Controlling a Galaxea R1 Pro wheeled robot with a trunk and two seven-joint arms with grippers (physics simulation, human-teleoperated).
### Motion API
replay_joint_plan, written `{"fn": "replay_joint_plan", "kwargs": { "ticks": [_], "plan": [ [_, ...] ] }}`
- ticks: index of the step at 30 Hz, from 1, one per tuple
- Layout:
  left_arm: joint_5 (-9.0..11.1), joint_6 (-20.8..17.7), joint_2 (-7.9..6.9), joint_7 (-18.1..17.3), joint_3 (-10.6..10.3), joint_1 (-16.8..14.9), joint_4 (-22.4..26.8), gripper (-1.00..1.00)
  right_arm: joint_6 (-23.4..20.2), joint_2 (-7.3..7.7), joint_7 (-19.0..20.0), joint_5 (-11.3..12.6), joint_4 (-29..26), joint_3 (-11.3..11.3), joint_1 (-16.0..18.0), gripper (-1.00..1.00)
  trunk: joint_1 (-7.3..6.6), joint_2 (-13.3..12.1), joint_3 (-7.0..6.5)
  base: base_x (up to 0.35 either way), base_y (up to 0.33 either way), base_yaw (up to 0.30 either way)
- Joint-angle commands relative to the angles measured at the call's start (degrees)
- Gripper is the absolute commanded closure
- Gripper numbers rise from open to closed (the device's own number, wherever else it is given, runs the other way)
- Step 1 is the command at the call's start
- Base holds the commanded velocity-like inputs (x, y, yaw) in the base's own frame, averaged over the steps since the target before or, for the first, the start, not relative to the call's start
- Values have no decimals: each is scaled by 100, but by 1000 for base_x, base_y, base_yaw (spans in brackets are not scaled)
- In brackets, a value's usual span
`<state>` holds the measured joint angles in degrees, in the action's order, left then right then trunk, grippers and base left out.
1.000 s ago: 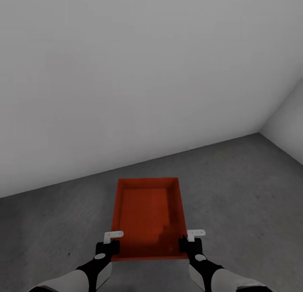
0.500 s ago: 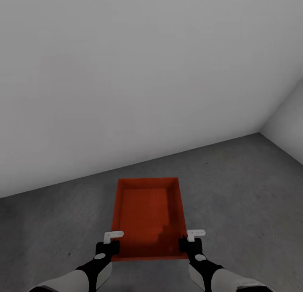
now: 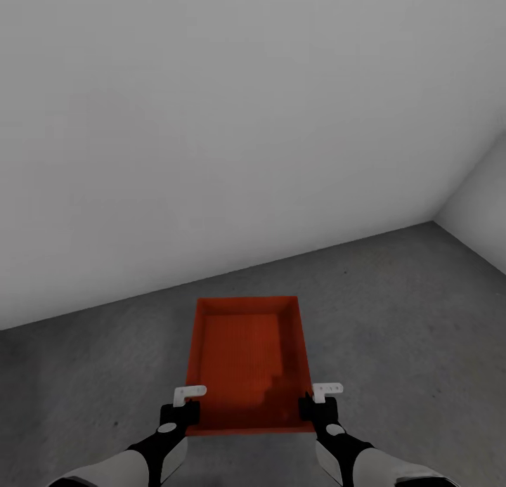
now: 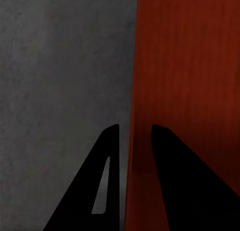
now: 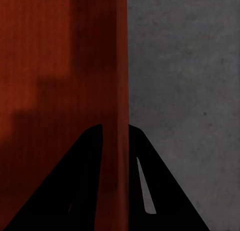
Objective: Move the two storage containers from the living room to the garage. In the garage, place one container on the floor and stack the other container on top of it (either order is fine).
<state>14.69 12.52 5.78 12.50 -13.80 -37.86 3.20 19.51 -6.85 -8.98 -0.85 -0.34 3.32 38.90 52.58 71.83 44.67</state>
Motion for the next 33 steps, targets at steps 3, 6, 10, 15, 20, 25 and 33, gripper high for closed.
{"fn": "replay_joint_plan", "kwargs": {
  "ticks": [3, 6, 10, 15, 20, 25, 33],
  "plan": [
    [31, 286, 2, 95, -82, -4, 5, 100, 44, -158, -60, 208, 25, -307, 4, 100, 0, 2, 4, 0, 0, 0],
    [33, 286, -2, 95, -83, -3, 5, 100, 44, -159, -60, 208, 25, -309, 4, 100, 44, 82, 40, 0, 0, 0],
    [34, 286, -6, 95, -79, -2, 5, 100, 45, -159, -60, 208, 25, -310, 4, 100, 132, 243, 111, 0, 0, 0],
    [40, 345, -7, 95, -79, -5, -3, 100, 45, -159, -60, 208, 25, -306, 4, 100, 154, 283, 129, 0, 0, 0],
    [38, 399, -7, 95, -79, -3, -19, 100, 45, -159, -60, 208, 25, -306, 4, 100, 154, 283, 129, 0, 0, 0],
    [39, 400, -7, 95, -79, -2, -21, 100, 45, -159, -60, 208, 25, -306, 4, 100, 197, 363, 165, 0, 0, 0],
    [35, 400, -7, 95, -82, -5, -26, 100, 45, -158, -60, 208, 25, -306, 4, 100, 373, 684, 309, 0, 0, 0]
  ]
}}
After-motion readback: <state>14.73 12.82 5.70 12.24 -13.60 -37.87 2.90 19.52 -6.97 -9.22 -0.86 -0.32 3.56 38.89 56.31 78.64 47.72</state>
